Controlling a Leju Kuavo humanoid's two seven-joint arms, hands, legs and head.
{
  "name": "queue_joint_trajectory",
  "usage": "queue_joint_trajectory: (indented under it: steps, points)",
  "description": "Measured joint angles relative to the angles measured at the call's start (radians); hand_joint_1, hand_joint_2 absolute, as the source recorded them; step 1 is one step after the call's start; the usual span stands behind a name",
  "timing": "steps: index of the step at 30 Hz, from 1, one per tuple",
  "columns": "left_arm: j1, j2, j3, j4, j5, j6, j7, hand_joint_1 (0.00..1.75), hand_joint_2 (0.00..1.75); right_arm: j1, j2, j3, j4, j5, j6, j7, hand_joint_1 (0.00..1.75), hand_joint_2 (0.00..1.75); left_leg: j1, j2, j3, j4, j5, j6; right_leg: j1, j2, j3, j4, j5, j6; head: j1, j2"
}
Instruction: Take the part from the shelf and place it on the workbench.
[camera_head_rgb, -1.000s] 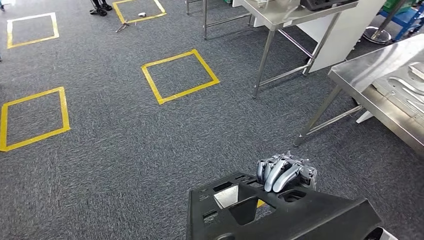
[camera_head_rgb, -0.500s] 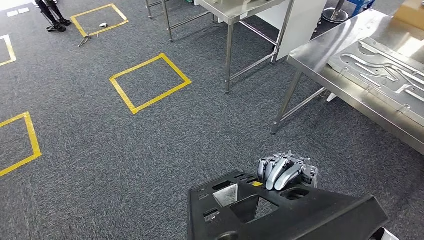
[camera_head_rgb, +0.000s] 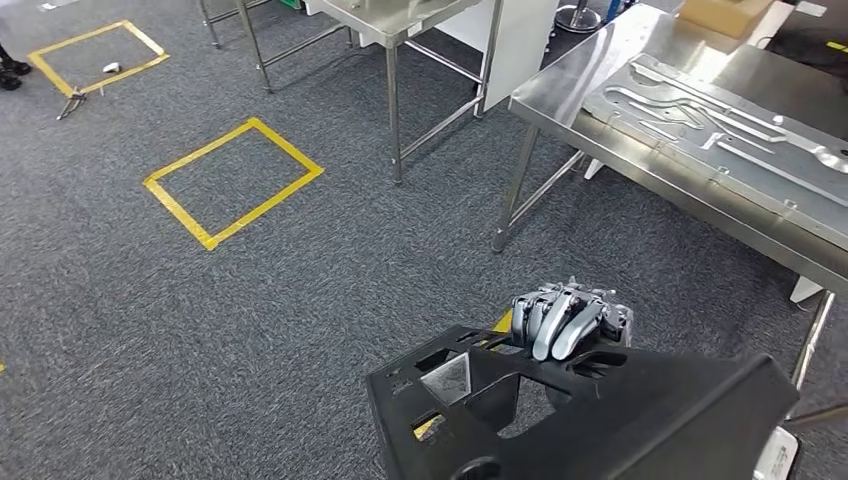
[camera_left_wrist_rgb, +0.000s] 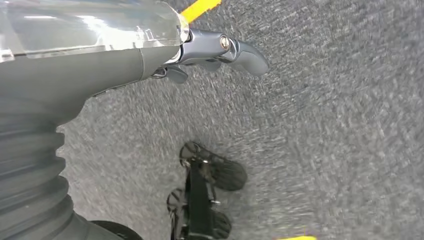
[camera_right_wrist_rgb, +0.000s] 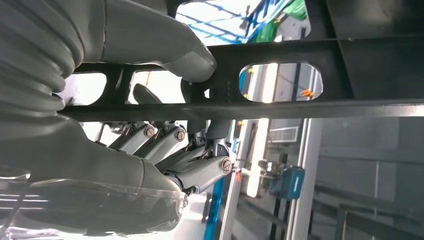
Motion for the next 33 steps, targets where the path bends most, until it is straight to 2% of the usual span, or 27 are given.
queue_joint_trajectory:
  steps: [1,2,3,5,6,7,9,10,11,12,14,15,16,17,18,19,21,22,23,25,26,28,29,30,31,32,33]
  points:
    - [0.000,-0.002,0.003,0.000,0.002,0.000,0.000,0.00,1.75,-0.006,-0.001,0.000,0.008,-0.005,0.002,0.000,1.68,1.75,-0.001,0.014,0.000,0.000,-0.001,0.000,-0.002,-0.005,-0.014,0.026,0.000,0.002,0.000,0.000]
    - [-0.001,-0.004,0.005,0.000,0.003,-0.001,0.000,0.00,1.75,-0.012,-0.002,0.000,0.014,-0.009,0.002,0.000,1.68,1.75,-0.001,0.026,0.001,0.001,-0.002,-0.001,-0.003,-0.008,-0.005,0.008,0.020,0.003,0.000,0.000]
    - [-0.002,-0.005,0.006,0.000,0.004,-0.001,0.000,0.00,1.75,-0.019,-0.004,0.000,0.020,-0.014,0.002,0.001,1.68,1.75,-0.001,0.037,0.003,0.001,-0.004,-0.003,-0.003,-0.015,0.025,-0.048,0.052,0.001,0.000,0.000]
    - [-0.005,-0.008,0.007,0.000,0.006,-0.002,0.000,0.00,1.75,-0.032,-0.007,0.000,0.027,-0.020,0.003,0.001,1.68,1.75,-0.004,0.056,0.009,0.002,-0.009,-0.010,0.002,-0.050,0.102,-0.193,0.109,-0.007,0.000,0.000]
    - [-0.006,-0.010,0.007,0.000,0.007,-0.002,0.000,0.00,1.75,-0.036,-0.008,0.000,0.029,-0.022,0.003,0.001,1.68,1.75,-0.006,0.063,0.011,0.003,-0.012,-0.014,0.006,-0.062,0.127,-0.240,0.121,-0.013,0.000,0.000]
    - [-0.007,-0.011,0.008,0.000,0.007,-0.002,0.000,0.00,1.75,-0.039,-0.009,0.000,0.032,-0.024,0.003,0.001,1.68,1.75,-0.009,0.070,0.013,0.004,-0.014,-0.019,0.010,-0.068,0.137,-0.261,0.123,-0.018,0.000,0.000]
    - [-0.008,-0.011,0.008,0.000,0.007,-0.002,-0.001,0.00,1.75,-0.041,-0.010,0.000,0.036,-0.026,0.003,0.001,1.68,1.75,-0.011,0.087,0.018,0.002,-0.018,-0.030,0.013,-0.050,0.135,-0.265,0.123,-0.028,0.000,0.000]
    - [-0.009,-0.012,0.008,0.000,0.007,-0.002,-0.001,0.00,1.75,-0.041,-0.011,0.000,0.037,-0.026,0.002,0.001,1.68,1.75,-0.009,0.084,0.020,0.006,-0.023,-0.036,0.011,-0.040,0.136,-0.268,0.125,-0.033,0.000,0.000]
    - [-0.010,-0.013,0.008,0.000,0.007,-0.003,-0.002,0.00,1.75,-0.042,-0.011,0.000,0.038,-0.026,0.002,0.001,1.68,1.75,-0.007,0.071,0.017,0.017,-0.034,-0.041,0.008,-0.030,0.139,-0.272,0.127,-0.039,0.000,0.000]
    - [-0.011,-0.014,0.009,0.000,0.008,-0.003,-0.003,0.00,1.75,-0.044,-0.011,0.000,0.039,-0.027,0.001,0.001,1.68,1.75,-0.006,0.049,0.005,0.051,-0.056,-0.045,0.004,-0.022,0.141,-0.276,0.130,-0.044,0.000,0.000]
    - [-0.010,-0.016,0.010,0.000,0.009,-0.002,-0.006,0.00,1.75,-0.047,-0.011,0.000,0.041,-0.027,0.000,0.001,1.68,1.75,-0.003,0.006,-0.052,0.176,-0.122,-0.049,0.003,-0.004,0.143,-0.278,0.132,-0.051,0.000,0.000]
    - [-0.008,-0.016,0.011,0.000,0.010,-0.001,-0.006,0.00,1.75,-0.047,-0.011,0.000,0.043,-0.027,0.000,0.001,1.68,1.75,-0.003,-0.002,-0.088,0.248,-0.150,-0.050,0.004,0.008,0.142,-0.277,0.132,-0.052,0.000,0.000]
    - [-0.007,-0.016,0.011,0.000,0.010,-0.001,-0.007,0.00,1.75,-0.047,-0.011,0.000,0.046,-0.027,0.000,0.001,1.68,1.75,-0.003,-0.004,-0.113,0.294,-0.160,-0.051,0.004,0.020,0.142,-0.276,0.132,-0.053,0.000,0.000]
    - [-0.005,-0.016,0.012,0.000,0.010,0.000,-0.007,0.00,1.75,-0.047,-0.011,0.000,0.048,-0.027,-0.001,0.001,1.68,1.75,-0.003,-0.005,-0.124,0.308,-0.151,-0.050,0.005,0.033,0.142,-0.274,0.131,-0.053,0.000,0.000]
    - [-0.005,-0.016,0.012,0.000,0.010,0.000,-0.007,0.00,1.75,-0.046,-0.011,0.000,0.049,-0.027,-0.001,0.001,1.68,1.75,-0.002,-0.007,-0.114,0.275,-0.121,-0.049,0.004,0.046,0.143,-0.272,0.131,-0.052,0.000,0.000]
    - [-0.005,-0.016,0.012,0.000,0.010,0.000,-0.007,0.00,1.75,-0.047,-0.011,0.000,0.050,-0.027,-0.001,0.001,1.68,1.75,-0.001,-0.013,-0.089,0.212,-0.080,-0.047,0.004,0.058,0.144,-0.271,0.130,-0.050,0.000,0.000]
    - [-0.005,-0.016,0.012,0.000,0.010,0.000,-0.007,0.00,1.75,-0.047,-0.011,0.000,0.051,-0.027,-0.002,0.001,1.68,1.75,0.003,-0.057,-0.033,0.079,-0.022,-0.040,0.004,0.080,0.141,-0.264,0.128,-0.043,0.000,0.000]
    - [-0.005,-0.016,0.013,0.000,0.010,0.001,-0.007,0.00,1.75,-0.048,-0.011,0.000,0.052,-0.027,-0.002,0.001,1.68,1.75,0.003,-0.074,-0.018,0.041,-0.010,-0.036,0.004,0.090,0.137,-0.262,0.128,-0.037,0.000,0.000]
    - [-0.005,-0.016,0.013,0.000,0.010,0.001,-0.007,0.00,1.75,-0.048,-0.011,0.000,0.052,-0.027,-0.002,0.001,1.68,1.75,0.002,-0.086,-0.013,0.026,-0.008,-0.032,0.002,0.100,0.132,-0.261,0.130,-0.030,0.000,0.000]
    - [-0.006,-0.017,0.013,0.000,0.009,0.003,-0.006,0.00,1.75,-0.048,-0.011,0.000,0.053,-0.027,-0.003,0.002,1.68,1.75,0.000,-0.069,-0.014,0.023,-0.003,-0.020,-0.001,0.115,0.125,-0.261,0.135,-0.016,0.000,0.000]
    - [-0.008,-0.018,0.013,0.000,0.008,0.005,-0.005,0.00,1.75,-0.048,-0.011,0.000,0.053,-0.027,-0.004,0.002,1.68,1.75,0.000,-0.058,-0.013,0.020,0.000,-0.012,-0.001,0.101,0.121,-0.254,0.130,-0.010,0.000,0.000]
    - [-0.008,-0.019,0.013,0.000,0.005,0.008,-0.005,0.00,1.75,-0.050,-0.011,0.000,0.053,-0.027,-0.006,0.002,1.68,1.75,0.001,-0.034,-0.012,0.013,0.003,0.002,0.000,0.045,0.088,-0.186,0.087,-0.001,0.000,0.000]
    - [-0.007,-0.019,0.013,0.000,0.003,0.010,-0.005,0.00,1.75,-0.051,-0.011,0.000,0.053,-0.027,-0.008,0.002,1.68,1.75,-0.002,-0.021,-0.013,0.013,0.003,0.006,0.000,0.016,0.057,-0.121,0.053,0.003,0.000,0.000]
    - [-0.005,-0.019,0.013,0.000,0.002,0.012,-0.004,0.00,1.75,-0.051,-0.011,0.000,0.054,-0.027,-0.009,0.002,1.68,1.75,-0.004,-0.008,-0.014,0.013,0.002,0.009,-0.001,0.002,0.021,-0.048,0.020,0.006,0.000,0.000]
    - [-0.003,-0.019,0.013,0.000,0.001,0.012,-0.004,0.00,1.75,-0.051,-0.011,0.000,0.054,-0.027,-0.011,0.002,1.68,1.75,-0.005,0.005,-0.015,0.013,0.002,0.009,-0.002,-0.003,-0.007,0.010,0.000,0.008,0.000,0.000]
    - [-0.003,-0.019,0.013,0.000,0.001,0.012,-0.004,0.00,1.75,-0.051,-0.011,0.000,0.055,-0.026,-0.012,0.002,1.68,1.75,-0.007,0.019,-0.015,0.013,0.002,0.009,-0.003,-0.005,-0.018,0.036,-0.002,0.009,0.000,0.000]
    - [-0.003,-0.019,0.013,0.000,0.001,0.012,-0.004,0.00,1.75,-0.050,-0.012,0.000,0.056,-0.026,-0.014,0.002,1.68,1.75,-0.008,0.031,-0.015,0.013,0.001,0.009,-0.003,-0.008,-0.007,0.018,0.016,0.007,0.000,0.000]
